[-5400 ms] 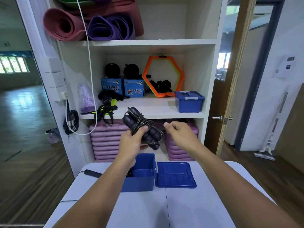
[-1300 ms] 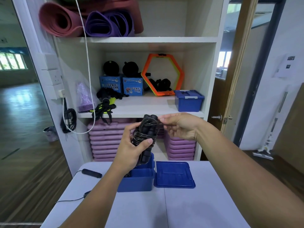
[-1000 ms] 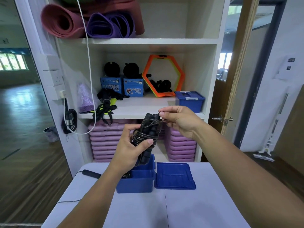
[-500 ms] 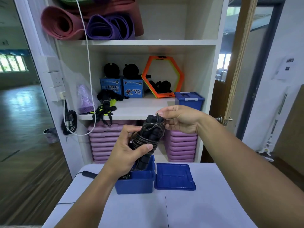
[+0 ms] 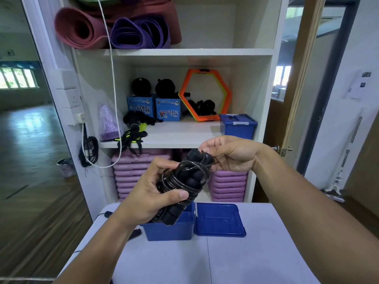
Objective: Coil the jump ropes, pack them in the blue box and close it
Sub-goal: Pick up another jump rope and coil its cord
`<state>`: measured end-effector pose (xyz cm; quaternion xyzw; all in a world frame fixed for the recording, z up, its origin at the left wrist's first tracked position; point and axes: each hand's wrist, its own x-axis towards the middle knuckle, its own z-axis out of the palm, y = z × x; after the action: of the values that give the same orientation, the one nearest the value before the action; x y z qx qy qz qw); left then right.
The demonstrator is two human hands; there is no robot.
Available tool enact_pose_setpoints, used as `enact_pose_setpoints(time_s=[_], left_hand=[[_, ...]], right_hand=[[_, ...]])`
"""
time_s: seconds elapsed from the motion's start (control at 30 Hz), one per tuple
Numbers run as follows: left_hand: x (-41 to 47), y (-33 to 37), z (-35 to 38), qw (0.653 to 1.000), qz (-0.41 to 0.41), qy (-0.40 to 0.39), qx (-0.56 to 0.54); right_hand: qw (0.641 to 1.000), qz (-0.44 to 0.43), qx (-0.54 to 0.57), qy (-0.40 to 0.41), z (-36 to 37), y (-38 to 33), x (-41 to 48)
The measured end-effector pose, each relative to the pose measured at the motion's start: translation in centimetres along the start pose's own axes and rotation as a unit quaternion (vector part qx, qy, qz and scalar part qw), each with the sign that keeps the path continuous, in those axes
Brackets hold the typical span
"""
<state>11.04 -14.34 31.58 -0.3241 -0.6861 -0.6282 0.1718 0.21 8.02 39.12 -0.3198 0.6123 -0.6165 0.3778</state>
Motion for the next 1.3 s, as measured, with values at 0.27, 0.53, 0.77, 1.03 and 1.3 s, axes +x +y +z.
enact_pose_setpoints(time_s=[0.27,0.53,0.77,1.03,1.3], left_hand=[[0.8,0.8,0.7,0.998,0.026,0.05,-0.002],[2.4,-0.9,2.5,0.98,-0.028,0.181,-0.072],[2.5,-2.1,2.5,0.967,-0.079,0.218,-0.109],[4.0,-2.8,0.3,0.966,-0.145,0.192,-0.091],[3.3,-6.2,-1.7,0.934,-0.268,0.222,-0.076]], right_hand=[[1.0,-0.016,0.005,0.014,1.0,1.8,0.5],[0.977,-0.09,0.074,0.18,2.6,2.8,2.0],[0.974,-0.049,0.02,0.221,2.9,4.3,2.4],[0.935,-0.103,0.079,0.33,4.9,5.3,4.5],[0.933,-0.07,0.066,0.348,6.3,8.2,6.6]])
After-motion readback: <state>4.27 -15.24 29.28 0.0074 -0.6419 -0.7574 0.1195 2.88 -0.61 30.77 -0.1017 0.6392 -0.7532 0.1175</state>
